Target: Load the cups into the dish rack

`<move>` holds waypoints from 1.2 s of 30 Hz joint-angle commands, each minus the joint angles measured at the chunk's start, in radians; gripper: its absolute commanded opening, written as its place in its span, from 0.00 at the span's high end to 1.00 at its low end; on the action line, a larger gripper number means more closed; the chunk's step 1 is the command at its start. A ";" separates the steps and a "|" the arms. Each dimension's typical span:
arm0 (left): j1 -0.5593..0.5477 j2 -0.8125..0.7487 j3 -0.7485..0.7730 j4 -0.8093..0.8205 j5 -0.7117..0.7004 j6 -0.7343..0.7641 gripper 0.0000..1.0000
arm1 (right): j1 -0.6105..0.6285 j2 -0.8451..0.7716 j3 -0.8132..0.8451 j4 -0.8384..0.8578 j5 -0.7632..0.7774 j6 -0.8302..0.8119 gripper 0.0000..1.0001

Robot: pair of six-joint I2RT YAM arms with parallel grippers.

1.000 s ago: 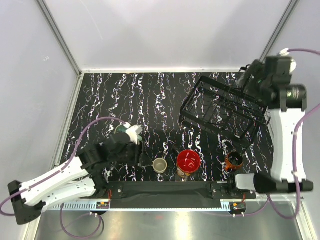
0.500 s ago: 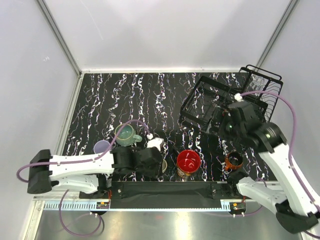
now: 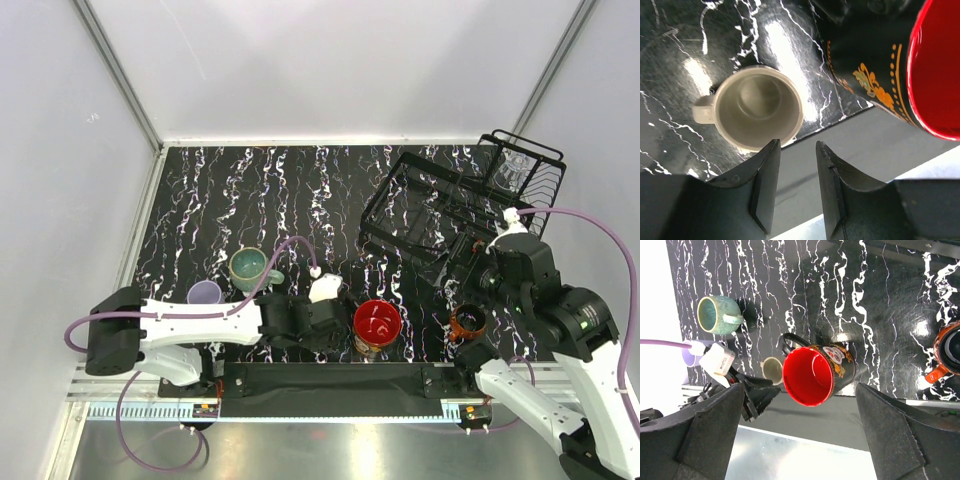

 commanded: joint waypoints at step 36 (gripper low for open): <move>0.023 0.041 0.101 -0.032 -0.040 0.044 1.00 | 0.007 -0.001 0.031 0.017 -0.111 -0.114 0.00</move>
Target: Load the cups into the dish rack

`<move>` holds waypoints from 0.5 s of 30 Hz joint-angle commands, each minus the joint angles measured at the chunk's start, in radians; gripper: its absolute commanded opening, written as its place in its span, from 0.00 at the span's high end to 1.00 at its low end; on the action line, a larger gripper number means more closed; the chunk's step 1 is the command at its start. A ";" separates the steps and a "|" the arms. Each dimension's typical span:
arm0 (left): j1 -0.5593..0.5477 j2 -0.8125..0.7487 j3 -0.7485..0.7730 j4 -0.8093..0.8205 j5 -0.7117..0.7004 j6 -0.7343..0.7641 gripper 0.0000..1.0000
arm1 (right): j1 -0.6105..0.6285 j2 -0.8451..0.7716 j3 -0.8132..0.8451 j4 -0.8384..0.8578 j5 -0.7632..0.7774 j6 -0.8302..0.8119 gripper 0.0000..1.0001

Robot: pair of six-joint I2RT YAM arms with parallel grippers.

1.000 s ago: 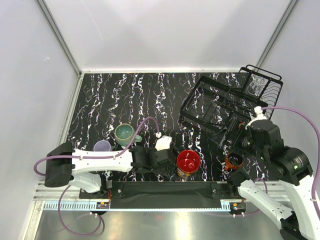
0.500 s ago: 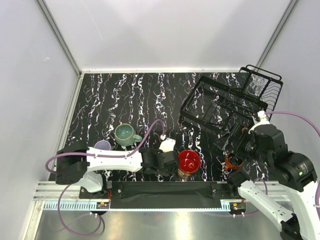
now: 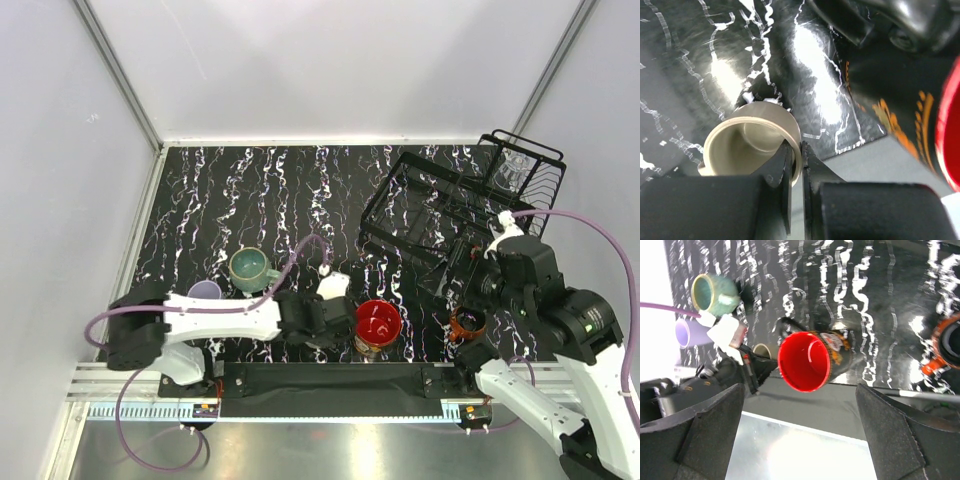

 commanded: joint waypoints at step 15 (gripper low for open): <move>0.518 -0.728 0.213 0.215 0.562 -0.154 1.00 | 0.007 -0.018 -0.141 0.642 -0.520 -0.138 0.05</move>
